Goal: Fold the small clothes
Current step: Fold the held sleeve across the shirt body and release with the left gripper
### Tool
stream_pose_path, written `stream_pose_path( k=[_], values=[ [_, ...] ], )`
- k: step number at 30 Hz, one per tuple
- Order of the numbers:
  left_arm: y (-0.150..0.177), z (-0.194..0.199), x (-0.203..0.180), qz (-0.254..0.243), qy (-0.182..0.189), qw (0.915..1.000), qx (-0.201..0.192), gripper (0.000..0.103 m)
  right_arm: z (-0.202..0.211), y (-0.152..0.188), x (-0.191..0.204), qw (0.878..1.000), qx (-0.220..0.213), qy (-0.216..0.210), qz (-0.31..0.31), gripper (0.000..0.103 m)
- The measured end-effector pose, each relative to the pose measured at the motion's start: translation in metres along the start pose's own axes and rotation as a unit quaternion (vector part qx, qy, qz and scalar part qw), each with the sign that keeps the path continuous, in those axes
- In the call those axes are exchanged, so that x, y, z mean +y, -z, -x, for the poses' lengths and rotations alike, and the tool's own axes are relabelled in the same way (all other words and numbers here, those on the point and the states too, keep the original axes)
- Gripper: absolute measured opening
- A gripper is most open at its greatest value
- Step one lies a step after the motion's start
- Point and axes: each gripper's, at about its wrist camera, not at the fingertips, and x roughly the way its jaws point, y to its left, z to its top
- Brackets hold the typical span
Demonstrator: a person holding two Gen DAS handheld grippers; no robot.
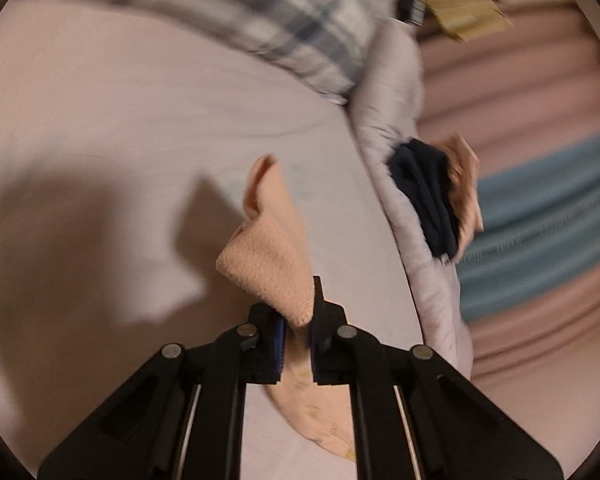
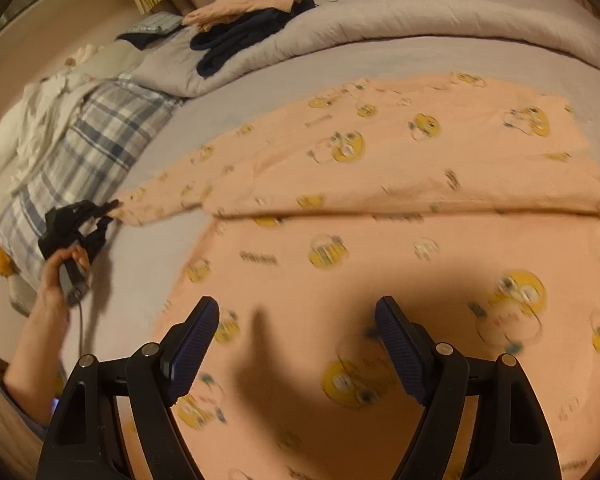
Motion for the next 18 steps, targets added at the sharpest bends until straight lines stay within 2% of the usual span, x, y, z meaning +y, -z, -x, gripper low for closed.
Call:
stream_pose_path(
  k=[3,5,7,8,12,15,18],
  values=[
    [0.006,0.003,-0.026,-0.033,0.023,0.9992,0.0,0.008,-0.013,-0.025,0.009,1.0,-0.027,0.0,0.009,0.08],
    [0.011,0.005,-0.044,-0.053,0.041,0.9978,0.002,0.008,-0.027,-0.037,0.015,1.0,-0.029,0.006,0.011,0.08],
    [0.016,0.007,-0.058,-0.067,0.059,0.996,0.007,0.008,-0.046,-0.05,0.019,1.0,-0.015,-0.001,0.001,0.074],
    [0.018,0.007,-0.068,-0.076,0.071,0.9945,0.013,0.008,-0.054,-0.054,0.023,1.0,-0.007,-0.005,-0.001,0.066],
    [0.032,0.006,-0.103,-0.113,0.096,0.9882,0.035,0.008,-0.08,-0.059,0.03,1.0,0.019,-0.012,0.003,0.054],
    [0.047,0.002,-0.129,-0.14,0.106,0.9832,0.052,0.008,-0.099,-0.057,0.032,0.999,0.041,-0.019,0.019,0.053],
    [0.067,-0.004,-0.154,-0.162,0.109,0.9782,0.072,0.008,-0.094,-0.063,0.029,0.998,0.052,-0.032,0.015,0.053]
  ],
)
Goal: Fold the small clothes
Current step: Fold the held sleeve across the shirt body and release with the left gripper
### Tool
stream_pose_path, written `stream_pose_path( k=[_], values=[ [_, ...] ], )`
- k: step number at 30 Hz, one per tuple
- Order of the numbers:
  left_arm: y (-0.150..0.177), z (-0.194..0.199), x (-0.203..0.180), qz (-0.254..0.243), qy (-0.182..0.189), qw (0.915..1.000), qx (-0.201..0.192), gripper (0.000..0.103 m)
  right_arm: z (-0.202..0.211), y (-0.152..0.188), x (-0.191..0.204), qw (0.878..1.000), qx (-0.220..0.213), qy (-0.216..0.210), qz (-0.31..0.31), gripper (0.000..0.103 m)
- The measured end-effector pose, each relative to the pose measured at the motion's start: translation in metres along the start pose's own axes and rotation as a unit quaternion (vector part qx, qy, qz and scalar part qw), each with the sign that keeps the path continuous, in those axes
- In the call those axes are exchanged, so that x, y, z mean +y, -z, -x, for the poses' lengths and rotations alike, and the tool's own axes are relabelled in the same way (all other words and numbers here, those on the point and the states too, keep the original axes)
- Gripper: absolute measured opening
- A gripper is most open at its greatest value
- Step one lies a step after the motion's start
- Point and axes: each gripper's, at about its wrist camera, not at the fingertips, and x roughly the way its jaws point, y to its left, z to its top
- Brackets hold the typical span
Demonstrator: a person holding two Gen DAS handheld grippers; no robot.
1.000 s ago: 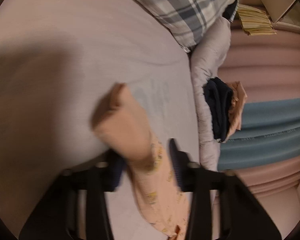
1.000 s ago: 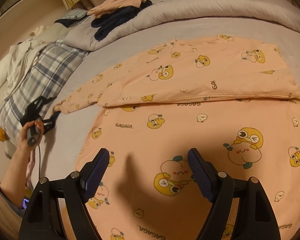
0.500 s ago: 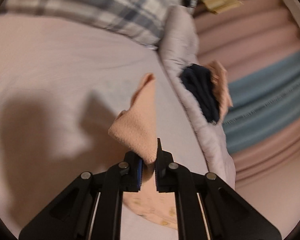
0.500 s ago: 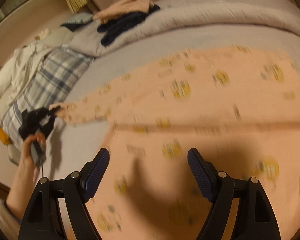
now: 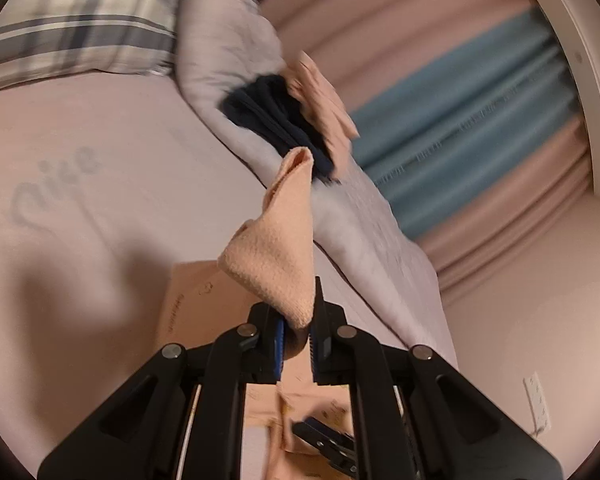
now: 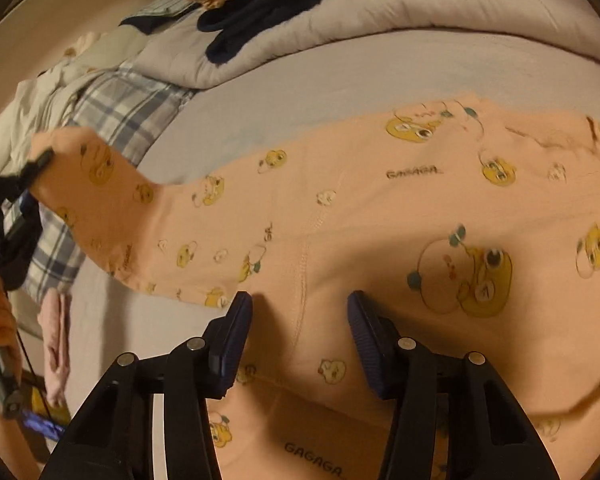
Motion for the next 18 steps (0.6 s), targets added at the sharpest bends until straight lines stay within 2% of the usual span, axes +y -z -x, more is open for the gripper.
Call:
stream_pose_path(
  k=[2,6,8,12,18],
  values=[
    [0.011,-0.011,-0.023,-0.02,0.006,0.9996,0.017,0.008,0.018,-0.002,-0.009,0.999,-0.012,-0.022,-0.021,0.053],
    [0.038,-0.039,-0.073,-0.066,0.014,0.9962,0.055,0.008,0.076,0.007,-0.048,0.992,-0.068,-0.067,-0.083,0.053],
    [0.054,-0.054,-0.097,-0.087,0.022,0.9931,0.075,0.008,0.101,0.015,-0.068,0.989,-0.085,-0.055,-0.104,0.053],
    [0.085,-0.079,-0.133,-0.104,0.047,0.9877,0.106,0.008,0.153,0.038,-0.105,0.985,-0.118,0.009,-0.126,0.053],
    [0.138,-0.121,-0.18,-0.132,0.065,0.9772,0.153,0.008,0.212,0.075,-0.146,0.974,-0.159,0.038,-0.159,0.053]
  ],
)
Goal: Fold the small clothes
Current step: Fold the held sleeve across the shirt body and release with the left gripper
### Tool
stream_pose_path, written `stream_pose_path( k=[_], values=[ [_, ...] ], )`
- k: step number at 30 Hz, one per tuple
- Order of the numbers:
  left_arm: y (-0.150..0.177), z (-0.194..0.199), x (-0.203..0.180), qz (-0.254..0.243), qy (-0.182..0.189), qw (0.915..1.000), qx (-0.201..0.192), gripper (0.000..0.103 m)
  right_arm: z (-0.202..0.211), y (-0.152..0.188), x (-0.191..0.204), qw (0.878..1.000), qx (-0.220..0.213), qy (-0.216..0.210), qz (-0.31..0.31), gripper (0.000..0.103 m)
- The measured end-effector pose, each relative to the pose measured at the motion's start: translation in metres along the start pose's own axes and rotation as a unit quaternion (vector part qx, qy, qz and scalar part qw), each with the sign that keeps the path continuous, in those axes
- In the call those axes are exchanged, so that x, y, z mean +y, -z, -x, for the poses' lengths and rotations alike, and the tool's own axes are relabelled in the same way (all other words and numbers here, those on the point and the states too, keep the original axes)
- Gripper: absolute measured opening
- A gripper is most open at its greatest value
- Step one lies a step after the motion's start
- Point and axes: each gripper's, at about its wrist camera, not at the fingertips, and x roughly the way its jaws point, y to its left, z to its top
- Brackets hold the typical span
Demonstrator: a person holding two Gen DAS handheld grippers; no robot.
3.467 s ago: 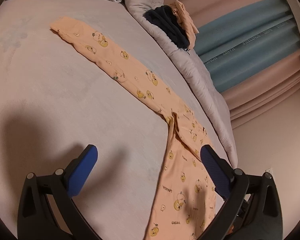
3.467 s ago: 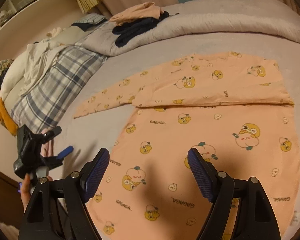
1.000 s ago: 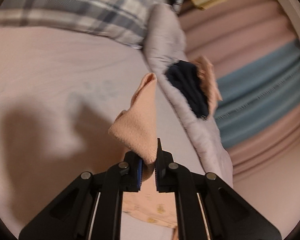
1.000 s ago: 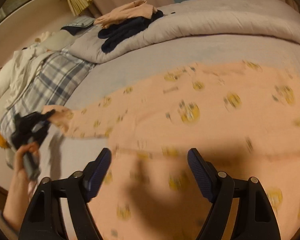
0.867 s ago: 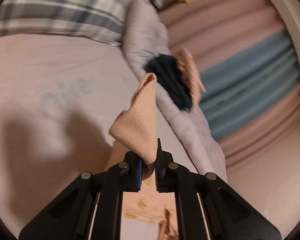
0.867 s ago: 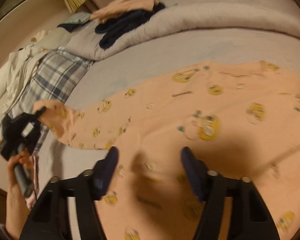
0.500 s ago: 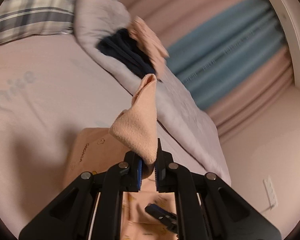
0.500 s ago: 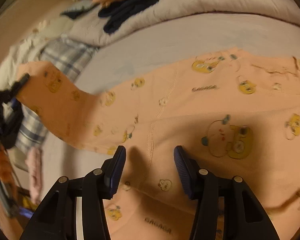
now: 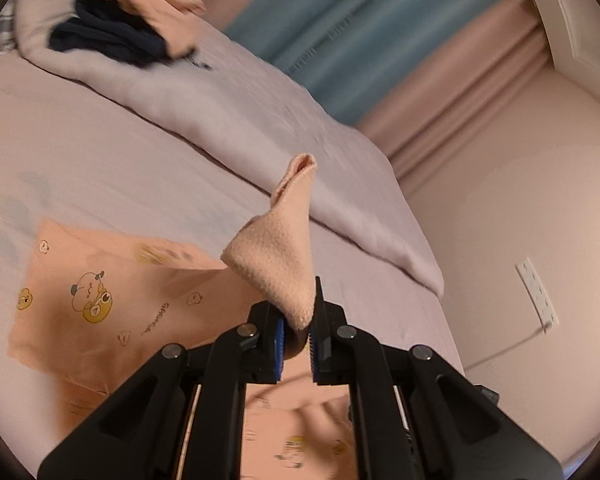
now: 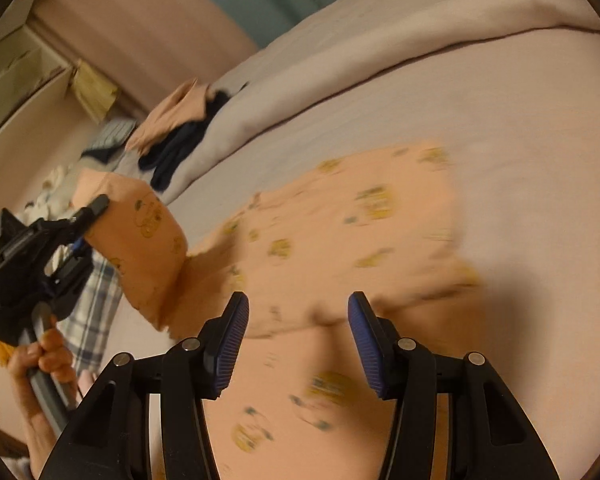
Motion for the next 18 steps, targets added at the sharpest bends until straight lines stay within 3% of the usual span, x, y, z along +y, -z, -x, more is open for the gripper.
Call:
stream_pose_path(
  k=[4,7,10,11,12,16,18],
  values=[
    [0.019,-0.042,-0.03,-0.021,0.0,0.9991,0.037,0.008,0.015,0.0,-0.029,0.999,-0.016,0.0,-0.04,0.053],
    [0.041,-0.09,-0.042,-0.039,-0.01,0.9946,0.095,0.008,0.017,0.002,-0.039,0.998,-0.021,0.007,-0.053,0.053],
    [0.06,-0.132,-0.033,-0.034,-0.049,0.9857,0.158,0.03,0.015,0.004,-0.046,0.997,-0.019,0.006,-0.068,0.059],
    [0.066,-0.142,-0.03,-0.03,-0.051,0.9829,0.174,0.051,0.014,0.004,-0.048,0.997,-0.018,0.004,-0.072,0.059],
    [0.072,-0.147,-0.028,-0.033,-0.053,0.9806,0.186,0.06,0.014,0.004,-0.049,0.997,-0.019,0.003,-0.075,0.059],
    [0.085,-0.134,-0.038,-0.072,-0.02,0.9778,0.196,0.06,0.011,0.001,-0.046,0.996,-0.021,-0.006,-0.083,0.059],
    [0.081,-0.112,-0.035,-0.081,0.005,0.9798,0.183,0.062,0.01,0.0,-0.045,0.996,-0.023,-0.015,-0.087,0.059]
  ],
)
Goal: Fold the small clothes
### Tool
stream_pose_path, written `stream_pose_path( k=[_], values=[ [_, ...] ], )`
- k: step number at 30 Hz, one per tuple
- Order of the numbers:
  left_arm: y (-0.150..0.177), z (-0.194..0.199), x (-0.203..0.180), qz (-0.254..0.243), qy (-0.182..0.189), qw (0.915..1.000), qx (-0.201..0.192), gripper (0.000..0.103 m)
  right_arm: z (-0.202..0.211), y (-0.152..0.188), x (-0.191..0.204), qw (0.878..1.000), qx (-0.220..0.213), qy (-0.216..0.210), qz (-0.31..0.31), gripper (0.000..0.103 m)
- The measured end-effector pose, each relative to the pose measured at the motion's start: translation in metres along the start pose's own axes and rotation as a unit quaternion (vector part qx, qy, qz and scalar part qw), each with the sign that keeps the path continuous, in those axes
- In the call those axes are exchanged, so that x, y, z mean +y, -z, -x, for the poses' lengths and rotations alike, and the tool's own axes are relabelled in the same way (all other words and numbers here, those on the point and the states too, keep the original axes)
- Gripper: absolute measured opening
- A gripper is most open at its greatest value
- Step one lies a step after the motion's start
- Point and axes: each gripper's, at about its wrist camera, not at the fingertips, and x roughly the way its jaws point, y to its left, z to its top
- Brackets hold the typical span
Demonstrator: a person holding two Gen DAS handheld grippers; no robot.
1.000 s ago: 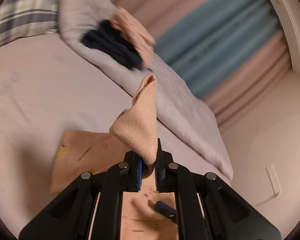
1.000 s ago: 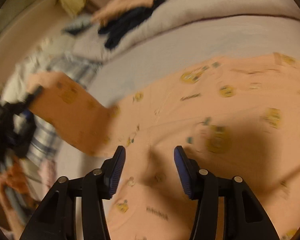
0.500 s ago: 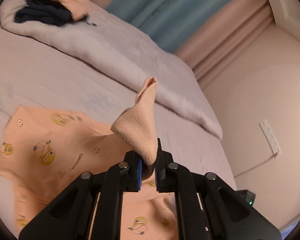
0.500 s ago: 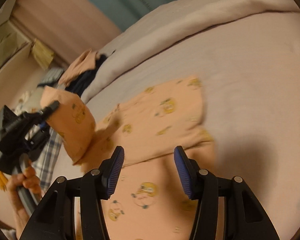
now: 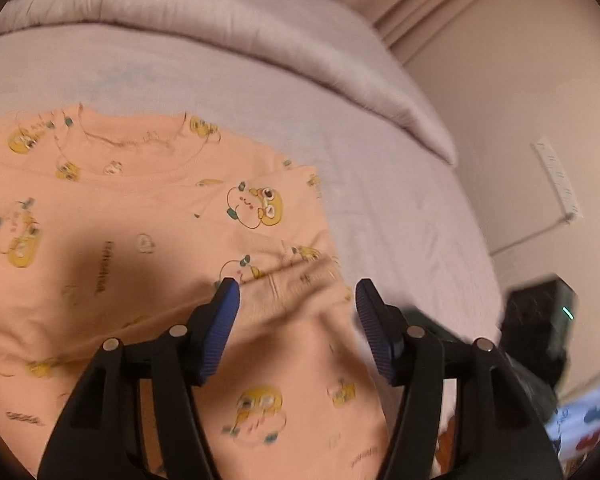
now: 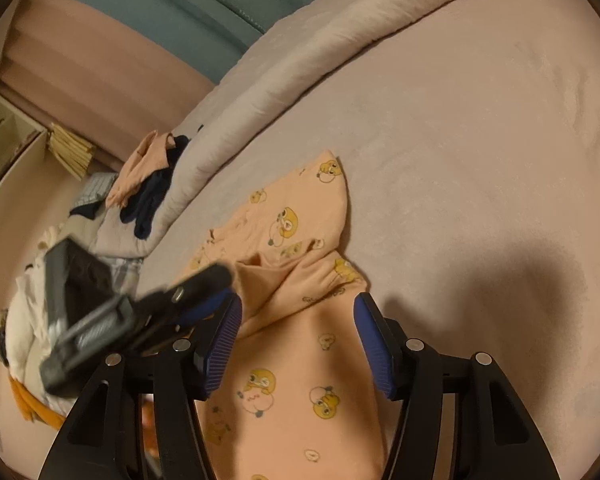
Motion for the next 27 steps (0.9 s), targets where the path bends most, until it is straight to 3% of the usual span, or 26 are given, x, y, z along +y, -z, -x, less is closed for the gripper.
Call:
stream_pose_path(
  k=[3,7,10,12,16,20,22,27],
  values=[
    [0.008,0.032,0.013,0.007,-0.008,0.9994,-0.033,0.072,-0.002,-0.001,0.001,1.0,0.005,-0.028,-0.007,0.059],
    [0.01,0.078,0.063,0.048,-0.065,0.9931,-0.084,0.072,-0.018,-0.004,0.009,0.997,0.027,-0.062,-0.03,0.059],
    [0.026,0.105,0.096,0.079,-0.105,0.9847,-0.114,0.072,-0.029,-0.013,0.014,0.997,0.035,-0.055,-0.05,0.059],
    [0.033,0.117,0.116,0.101,-0.11,0.9813,-0.122,0.072,-0.038,-0.019,0.016,0.995,0.048,-0.054,-0.07,0.059],
    [0.051,0.136,0.14,0.121,-0.121,0.9774,-0.124,0.072,-0.059,-0.021,0.015,0.989,0.103,0.008,-0.106,0.059],
    [0.063,0.147,0.161,0.14,-0.111,0.9761,-0.124,0.072,-0.067,-0.021,0.01,0.984,0.112,-0.001,-0.14,0.058],
    [0.062,0.149,0.165,0.142,-0.104,0.9767,-0.123,0.072,-0.071,-0.022,0.007,0.981,0.116,0.009,-0.153,0.052],
    [0.062,0.153,0.162,0.136,-0.093,0.9783,-0.126,0.072,-0.085,-0.016,-0.015,0.969,0.148,0.036,-0.195,0.011]
  ],
)
